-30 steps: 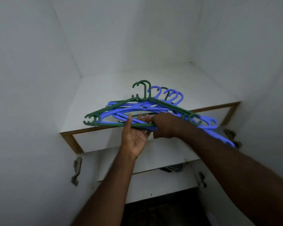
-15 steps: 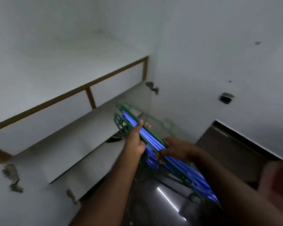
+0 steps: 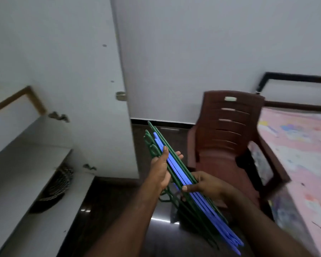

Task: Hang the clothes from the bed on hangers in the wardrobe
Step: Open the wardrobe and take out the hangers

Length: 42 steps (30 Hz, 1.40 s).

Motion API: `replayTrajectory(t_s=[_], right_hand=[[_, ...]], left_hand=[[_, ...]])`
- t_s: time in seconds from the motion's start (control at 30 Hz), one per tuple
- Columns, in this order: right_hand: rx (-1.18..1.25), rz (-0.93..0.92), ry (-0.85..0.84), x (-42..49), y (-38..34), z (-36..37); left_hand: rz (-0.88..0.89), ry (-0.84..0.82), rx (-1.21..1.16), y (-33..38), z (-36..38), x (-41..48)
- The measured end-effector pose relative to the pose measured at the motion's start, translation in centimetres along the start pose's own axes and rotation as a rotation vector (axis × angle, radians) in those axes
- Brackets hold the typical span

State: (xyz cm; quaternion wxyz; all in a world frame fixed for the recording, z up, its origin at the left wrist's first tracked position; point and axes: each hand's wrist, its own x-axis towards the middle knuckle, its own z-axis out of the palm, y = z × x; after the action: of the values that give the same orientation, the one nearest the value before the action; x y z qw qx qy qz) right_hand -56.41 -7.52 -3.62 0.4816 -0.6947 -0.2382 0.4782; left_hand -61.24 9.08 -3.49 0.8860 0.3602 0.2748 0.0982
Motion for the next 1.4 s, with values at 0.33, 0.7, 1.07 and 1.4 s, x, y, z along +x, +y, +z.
replayTrajectory(t_s=[0.33, 0.7, 1.07, 1.4], right_hand=[[0.231, -0.022, 0.388, -23.4, 13.2, -9.7], [0.337, 0.116, 0.643, -33.5, 21.4, -18.3], [0.339, 0.270, 0.873, -35.7, 22.3, -29.7], [0.496, 0.252, 1.005, -38.0, 24.7, -35.7]], left_hand=[[-0.225, -0.144, 0.252, -19.6, 18.5, -7.4], [-0.432, -0.245, 0.527, -39.2, 27.9, 0.6], [-0.693, -0.520, 0.567, -39.0, 42.2, 1.5], [-0.751, -0.591, 0.648, -46.1, 49.6, 4.3]])
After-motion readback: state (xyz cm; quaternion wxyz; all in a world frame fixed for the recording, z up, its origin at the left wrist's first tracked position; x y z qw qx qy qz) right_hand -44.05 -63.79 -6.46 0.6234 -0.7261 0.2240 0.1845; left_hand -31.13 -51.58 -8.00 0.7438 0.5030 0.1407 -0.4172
